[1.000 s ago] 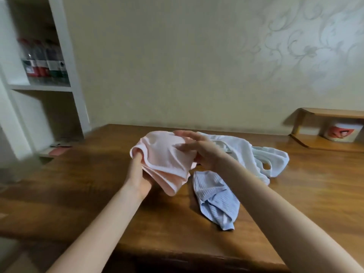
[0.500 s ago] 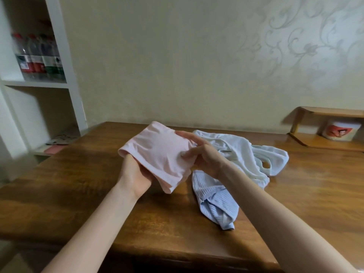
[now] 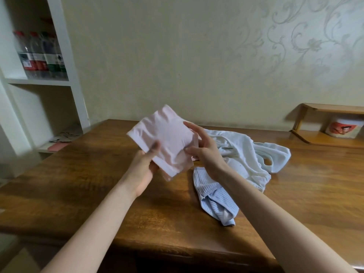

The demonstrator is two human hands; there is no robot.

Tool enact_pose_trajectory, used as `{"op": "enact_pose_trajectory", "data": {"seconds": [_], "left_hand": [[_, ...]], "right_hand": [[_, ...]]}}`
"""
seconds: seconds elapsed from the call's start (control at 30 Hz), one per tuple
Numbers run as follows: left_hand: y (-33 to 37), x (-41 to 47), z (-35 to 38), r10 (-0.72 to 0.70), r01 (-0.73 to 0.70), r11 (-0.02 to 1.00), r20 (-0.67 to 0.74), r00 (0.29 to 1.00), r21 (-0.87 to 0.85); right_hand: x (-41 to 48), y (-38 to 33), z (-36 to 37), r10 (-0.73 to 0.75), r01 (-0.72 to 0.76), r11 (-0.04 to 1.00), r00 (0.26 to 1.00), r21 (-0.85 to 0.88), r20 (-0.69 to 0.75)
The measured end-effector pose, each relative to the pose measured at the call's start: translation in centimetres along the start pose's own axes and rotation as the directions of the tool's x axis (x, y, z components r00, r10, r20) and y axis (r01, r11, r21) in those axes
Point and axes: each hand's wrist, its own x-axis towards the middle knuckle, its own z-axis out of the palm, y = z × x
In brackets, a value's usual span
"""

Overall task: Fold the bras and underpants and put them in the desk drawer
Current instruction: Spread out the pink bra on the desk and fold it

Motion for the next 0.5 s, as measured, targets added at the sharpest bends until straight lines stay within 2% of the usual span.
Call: {"op": "enact_pose_trajectory", "data": {"seconds": [0.1,0.2,0.27,0.37,0.5], "left_hand": [[-0.1,1.3,-1.4,-0.067,0.061,0.997,-0.148,0.987,-0.041],[-0.4,1.7,-2.5,-0.219,0.203,0.961,-0.07,0.973,-0.188],[-0.2,1.7,-3.0,-0.304,0.278,0.927,-0.07,0.95,-0.251],[-0.3,1.6,-3.2,-0.424,0.371,0.85,-0.069,0.903,-0.374],[-0.6,1.4,-2.4,-0.472,0.372,0.771,-0.072,0.879,-0.517]], "right_hand": [[-0.3,-0.4,-0.1,-0.04,0.037,0.998,0.998,0.054,0.04],[-0.6,-0.4,-0.7,-0.089,0.096,0.992,0.992,0.082,-0.085],[-0.9,0.4,-1.0,-0.136,0.138,0.99,0.977,0.001,-0.162],[-1.0,1.4,-0.7,-0.15,0.109,0.979,0.958,-0.172,-0.243],[-0.7,0.9,-0.6,-0.371,0.218,0.879,0.872,-0.424,-0.32]]}}
